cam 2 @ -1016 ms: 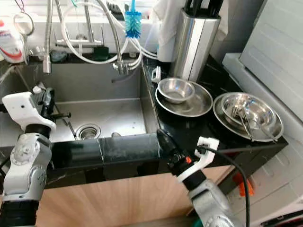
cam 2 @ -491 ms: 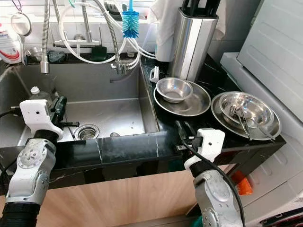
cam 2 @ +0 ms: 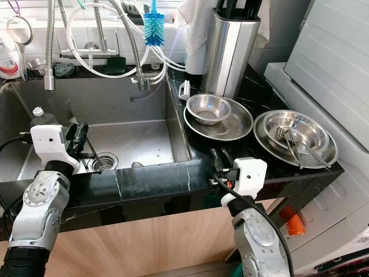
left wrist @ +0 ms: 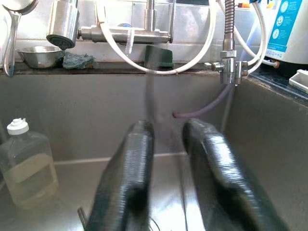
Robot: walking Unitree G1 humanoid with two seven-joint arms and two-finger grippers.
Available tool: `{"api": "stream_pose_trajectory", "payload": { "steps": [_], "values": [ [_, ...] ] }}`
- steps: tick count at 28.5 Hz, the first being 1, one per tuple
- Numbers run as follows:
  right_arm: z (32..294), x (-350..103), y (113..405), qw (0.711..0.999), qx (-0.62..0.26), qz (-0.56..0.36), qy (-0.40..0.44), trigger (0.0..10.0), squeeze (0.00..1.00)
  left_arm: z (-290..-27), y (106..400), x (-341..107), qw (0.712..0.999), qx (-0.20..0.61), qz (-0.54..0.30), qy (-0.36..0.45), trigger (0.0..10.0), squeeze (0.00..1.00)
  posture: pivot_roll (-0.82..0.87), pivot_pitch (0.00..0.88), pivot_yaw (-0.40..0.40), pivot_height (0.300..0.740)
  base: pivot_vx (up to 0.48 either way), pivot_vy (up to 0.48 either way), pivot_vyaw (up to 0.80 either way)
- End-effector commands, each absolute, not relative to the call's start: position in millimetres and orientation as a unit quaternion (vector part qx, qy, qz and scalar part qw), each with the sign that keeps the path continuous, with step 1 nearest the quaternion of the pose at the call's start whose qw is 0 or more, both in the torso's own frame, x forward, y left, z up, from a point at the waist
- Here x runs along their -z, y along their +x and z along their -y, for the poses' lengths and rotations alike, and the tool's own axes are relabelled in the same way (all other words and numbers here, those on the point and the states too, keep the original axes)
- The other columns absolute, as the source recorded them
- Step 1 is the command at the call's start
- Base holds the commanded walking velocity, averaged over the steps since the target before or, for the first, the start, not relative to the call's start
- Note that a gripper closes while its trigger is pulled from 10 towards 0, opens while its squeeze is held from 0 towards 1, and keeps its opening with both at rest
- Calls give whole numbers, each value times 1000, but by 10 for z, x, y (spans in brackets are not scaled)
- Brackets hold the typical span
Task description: Kitchen organization
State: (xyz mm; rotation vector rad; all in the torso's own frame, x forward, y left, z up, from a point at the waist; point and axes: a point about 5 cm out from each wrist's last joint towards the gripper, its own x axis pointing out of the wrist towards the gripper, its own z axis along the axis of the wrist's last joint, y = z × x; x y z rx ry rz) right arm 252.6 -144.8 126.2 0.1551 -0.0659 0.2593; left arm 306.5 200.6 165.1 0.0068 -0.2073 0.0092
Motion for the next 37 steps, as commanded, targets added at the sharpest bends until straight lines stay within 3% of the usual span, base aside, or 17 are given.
{"api": "stream_pose_trajectory", "payload": {
  "steps": [1,13,14,24,25,30,37],
  "values": [
    [1452,-1250,2542,989,-128,30,70,10000,0,-1967,3071,-1647,995,6,99,10,10000,1000,48,19,-49,740,0,0,0],
    [1460,-1279,2595,989,-130,29,66,10000,0,-1959,3076,-1634,996,6,93,12,10000,1000,44,18,-48,740,0,0,0],
    [1479,-1308,2633,989,-134,27,53,10000,0,-1959,3081,-1632,996,4,92,12,10000,0,43,18,-47,740,0,0,0],
    [1552,-1619,2950,982,-186,14,18,10000,0,-1925,3102,-1648,996,8,93,6,10000,0,37,12,-45,740,0,0,0],
    [1550,-1651,2976,979,-201,13,21,10000,1000,-1921,3104,-1648,996,8,94,5,10000,0,35,9,-43,740,0,0,0],
    [1545,-1729,3135,960,-278,-20,16,10000,1000,-1914,3118,-1655,995,10,95,2,10000,0,38,0,-44,740,0,0,0],
    [1605,-1727,3318,964,-263,-31,-14,10000,1000,-1900,3113,-1654,995,14,96,0,10000,0,49,0,-50,740,0,0,0]
  ]
}}
